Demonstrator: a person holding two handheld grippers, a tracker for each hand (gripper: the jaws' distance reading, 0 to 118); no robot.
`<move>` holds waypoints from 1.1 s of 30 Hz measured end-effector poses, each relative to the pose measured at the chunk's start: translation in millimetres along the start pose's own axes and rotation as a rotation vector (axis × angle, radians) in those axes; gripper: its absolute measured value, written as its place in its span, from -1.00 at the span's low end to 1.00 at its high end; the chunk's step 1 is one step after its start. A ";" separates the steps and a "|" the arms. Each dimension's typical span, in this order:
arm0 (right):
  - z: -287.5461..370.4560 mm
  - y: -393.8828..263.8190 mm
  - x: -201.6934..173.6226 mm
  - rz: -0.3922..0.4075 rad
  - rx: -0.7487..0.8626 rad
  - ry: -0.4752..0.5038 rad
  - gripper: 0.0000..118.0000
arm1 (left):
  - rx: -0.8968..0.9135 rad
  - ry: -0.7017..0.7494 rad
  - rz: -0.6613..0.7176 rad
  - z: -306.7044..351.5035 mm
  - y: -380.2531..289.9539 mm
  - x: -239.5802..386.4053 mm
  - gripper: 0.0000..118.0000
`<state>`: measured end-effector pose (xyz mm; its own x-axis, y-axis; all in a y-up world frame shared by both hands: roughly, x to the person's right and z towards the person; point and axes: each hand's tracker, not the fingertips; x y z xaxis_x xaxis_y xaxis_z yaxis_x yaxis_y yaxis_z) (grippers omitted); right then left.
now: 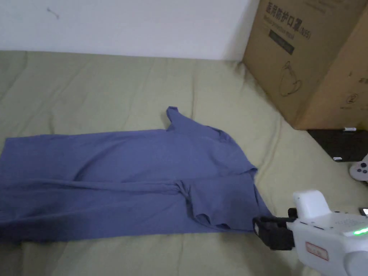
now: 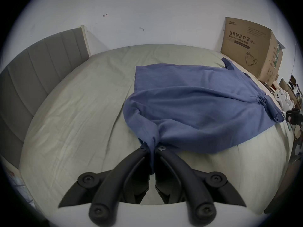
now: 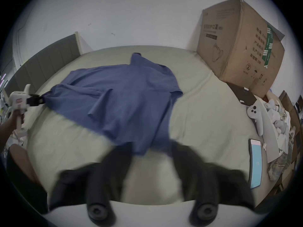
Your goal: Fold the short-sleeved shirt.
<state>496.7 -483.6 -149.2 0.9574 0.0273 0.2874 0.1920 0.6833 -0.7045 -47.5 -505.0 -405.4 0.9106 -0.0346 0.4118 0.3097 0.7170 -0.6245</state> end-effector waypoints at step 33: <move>147.9 -133.5 7.8 0.006 -0.111 -0.117 0.20 | -0.148 -0.053 -0.003 180.5 -143.1 -38.4 0.28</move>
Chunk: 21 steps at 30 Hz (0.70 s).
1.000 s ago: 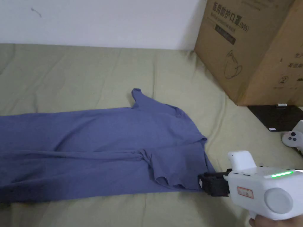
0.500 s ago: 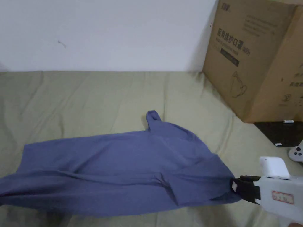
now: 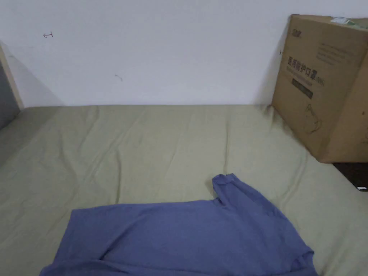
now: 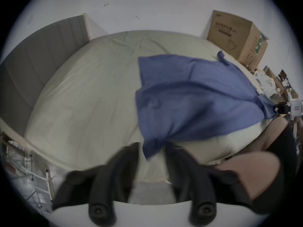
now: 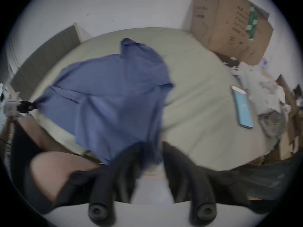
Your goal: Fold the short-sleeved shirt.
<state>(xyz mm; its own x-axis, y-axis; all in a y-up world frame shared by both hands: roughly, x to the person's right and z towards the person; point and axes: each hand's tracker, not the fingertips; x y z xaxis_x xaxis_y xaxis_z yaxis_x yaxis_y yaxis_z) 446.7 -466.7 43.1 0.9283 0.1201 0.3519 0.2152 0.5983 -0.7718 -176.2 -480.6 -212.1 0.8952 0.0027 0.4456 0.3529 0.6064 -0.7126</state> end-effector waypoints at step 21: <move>-34.8 185.6 -47.5 -0.049 0.471 0.124 -0.94 | 0.141 -0.006 0.120 -170.4 252.1 1.0 0.76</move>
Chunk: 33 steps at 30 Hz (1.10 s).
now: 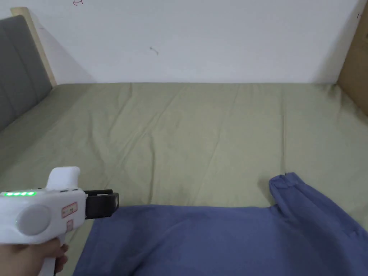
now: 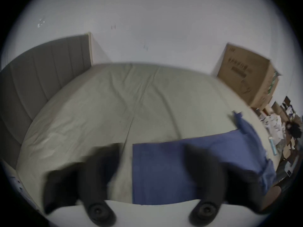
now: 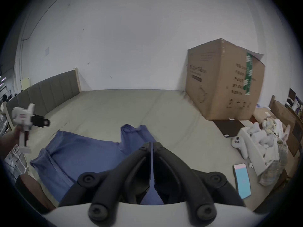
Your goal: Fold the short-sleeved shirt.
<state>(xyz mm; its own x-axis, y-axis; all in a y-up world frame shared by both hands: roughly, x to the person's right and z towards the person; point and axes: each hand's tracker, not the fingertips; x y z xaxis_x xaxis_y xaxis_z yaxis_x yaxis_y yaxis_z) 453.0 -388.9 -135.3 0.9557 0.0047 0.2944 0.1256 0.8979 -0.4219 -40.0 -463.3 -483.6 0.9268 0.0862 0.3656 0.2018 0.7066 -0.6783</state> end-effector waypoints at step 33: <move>-161.3 -2.6 54.7 -0.074 -0.452 0.043 -0.93 | 0.013 -0.045 -0.085 27.6 -15.6 14.3 -0.95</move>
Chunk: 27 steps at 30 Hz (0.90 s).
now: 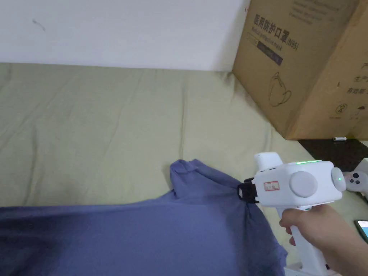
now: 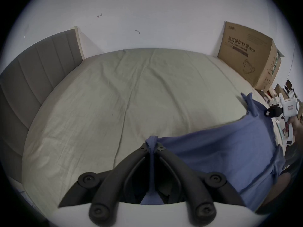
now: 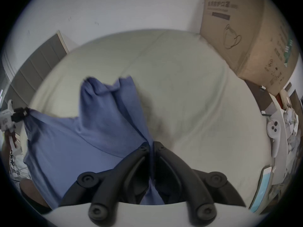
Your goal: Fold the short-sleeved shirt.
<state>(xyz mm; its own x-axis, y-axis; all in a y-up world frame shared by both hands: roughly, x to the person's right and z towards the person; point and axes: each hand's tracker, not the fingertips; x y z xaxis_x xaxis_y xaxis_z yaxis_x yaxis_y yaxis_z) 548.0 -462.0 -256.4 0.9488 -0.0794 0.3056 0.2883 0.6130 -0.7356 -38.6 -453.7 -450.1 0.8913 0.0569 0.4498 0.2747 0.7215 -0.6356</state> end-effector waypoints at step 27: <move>153.4 -267.8 -12.6 0.038 -0.063 -0.021 -0.27 | -0.163 0.051 0.070 135.6 -186.4 -34.4 0.12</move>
<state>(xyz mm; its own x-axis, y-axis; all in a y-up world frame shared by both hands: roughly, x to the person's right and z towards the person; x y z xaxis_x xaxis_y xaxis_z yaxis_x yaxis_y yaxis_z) 439.0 -504.6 29.5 0.9565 -0.0403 0.2888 0.2602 0.5648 -0.7832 -169.4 -496.6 -262.0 0.9263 0.0655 0.3709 0.2621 0.5952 -0.7596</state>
